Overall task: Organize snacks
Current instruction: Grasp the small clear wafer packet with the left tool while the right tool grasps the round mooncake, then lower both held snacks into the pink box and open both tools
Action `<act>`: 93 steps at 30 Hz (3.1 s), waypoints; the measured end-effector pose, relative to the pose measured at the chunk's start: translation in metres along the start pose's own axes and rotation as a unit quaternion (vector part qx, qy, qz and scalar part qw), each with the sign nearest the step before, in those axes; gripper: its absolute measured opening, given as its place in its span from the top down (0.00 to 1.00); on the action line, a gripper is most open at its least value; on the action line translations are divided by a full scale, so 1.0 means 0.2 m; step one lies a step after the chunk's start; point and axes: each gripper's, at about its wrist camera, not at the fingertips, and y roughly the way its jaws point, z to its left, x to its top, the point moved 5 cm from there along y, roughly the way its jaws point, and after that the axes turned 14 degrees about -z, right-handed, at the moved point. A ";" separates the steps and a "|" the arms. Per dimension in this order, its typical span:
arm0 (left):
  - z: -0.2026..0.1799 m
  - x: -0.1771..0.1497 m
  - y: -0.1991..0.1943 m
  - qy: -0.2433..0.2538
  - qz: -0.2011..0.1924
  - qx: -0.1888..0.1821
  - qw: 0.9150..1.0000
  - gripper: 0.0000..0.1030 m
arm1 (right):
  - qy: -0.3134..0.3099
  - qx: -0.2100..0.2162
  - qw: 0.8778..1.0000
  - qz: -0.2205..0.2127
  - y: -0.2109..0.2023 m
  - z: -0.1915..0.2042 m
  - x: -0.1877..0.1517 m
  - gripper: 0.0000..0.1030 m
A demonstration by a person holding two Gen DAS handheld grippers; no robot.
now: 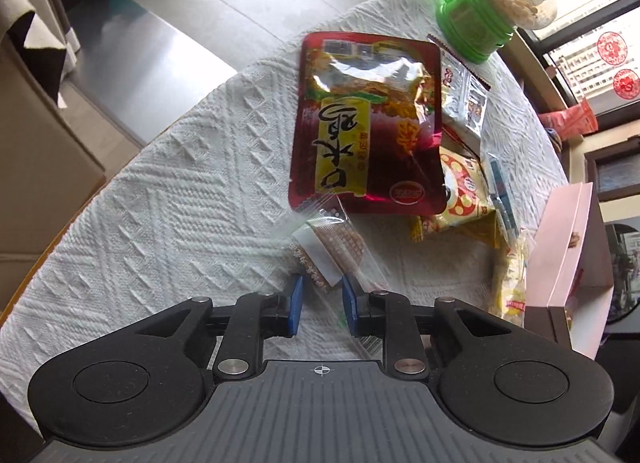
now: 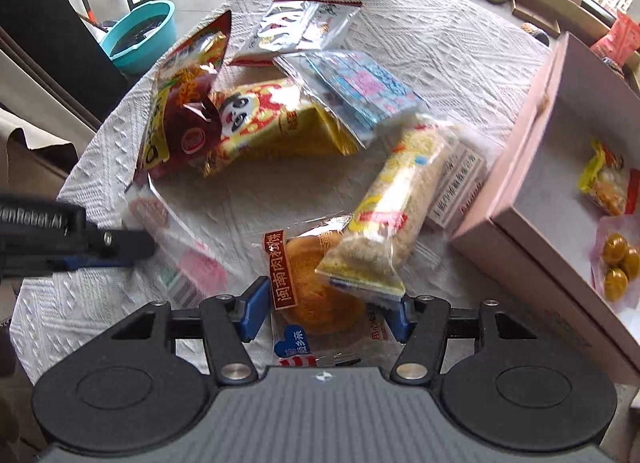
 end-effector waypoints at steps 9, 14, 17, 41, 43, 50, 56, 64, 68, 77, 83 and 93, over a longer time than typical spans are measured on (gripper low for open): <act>-0.17 0.08 0.05 0.001 -0.070 0.065 0.995 0.72 | -0.044 0.010 0.999 0.003 -0.10 -0.04 -0.20 0.32; -0.13 0.09 -0.04 -0.058 -0.086 0.068 0.992 0.72 | -0.063 0.014 0.998 -0.016 -0.09 -0.01 -0.25 0.19; -0.10 0.15 0.01 -0.080 -0.074 0.083 0.991 0.72 | -0.058 0.011 0.998 -0.037 -0.12 0.00 -0.27 0.18; -0.28 -0.14 0.02 0.314 0.009 0.022 0.949 0.59 | -0.026 -0.002 1.000 -0.017 -0.18 -0.05 -0.19 0.47; -0.27 -0.25 -0.03 0.312 0.043 0.002 0.949 0.59 | -0.005 0.006 1.000 -0.005 -0.22 -0.07 -0.20 0.47; -0.43 -0.64 -0.18 0.337 0.116 -0.067 0.932 0.59 | 0.042 -0.007 0.998 0.044 -0.41 -0.29 -0.35 0.47; -0.76 -0.62 -0.28 0.372 0.072 -0.097 0.920 0.59 | 0.065 -0.050 0.996 0.039 -0.50 -0.52 -0.47 0.47; -1.25 -0.45 -0.35 0.409 -0.014 -0.132 0.903 0.58 | 0.064 -0.059 0.996 0.013 -0.63 -0.65 -0.51 0.47; -1.48 -0.35 -0.23 0.380 -0.023 -0.180 0.907 0.53 | 0.064 -0.062 0.996 -0.001 -0.65 -0.69 -0.49 0.47; -1.55 -0.25 -0.14 0.400 -0.059 -0.146 0.903 0.56 | 0.065 -0.063 0.996 -0.010 -0.63 -0.72 -0.45 0.47; -1.30 -0.16 -0.17 0.366 -0.062 -0.117 0.921 0.56 | 0.066 -0.063 0.995 -0.040 -0.66 -0.72 -0.29 0.47; -0.79 -0.04 -0.15 0.286 -0.041 -0.063 0.955 0.56 | 0.055 -0.104 0.986 -0.121 -0.67 -0.83 0.23 0.46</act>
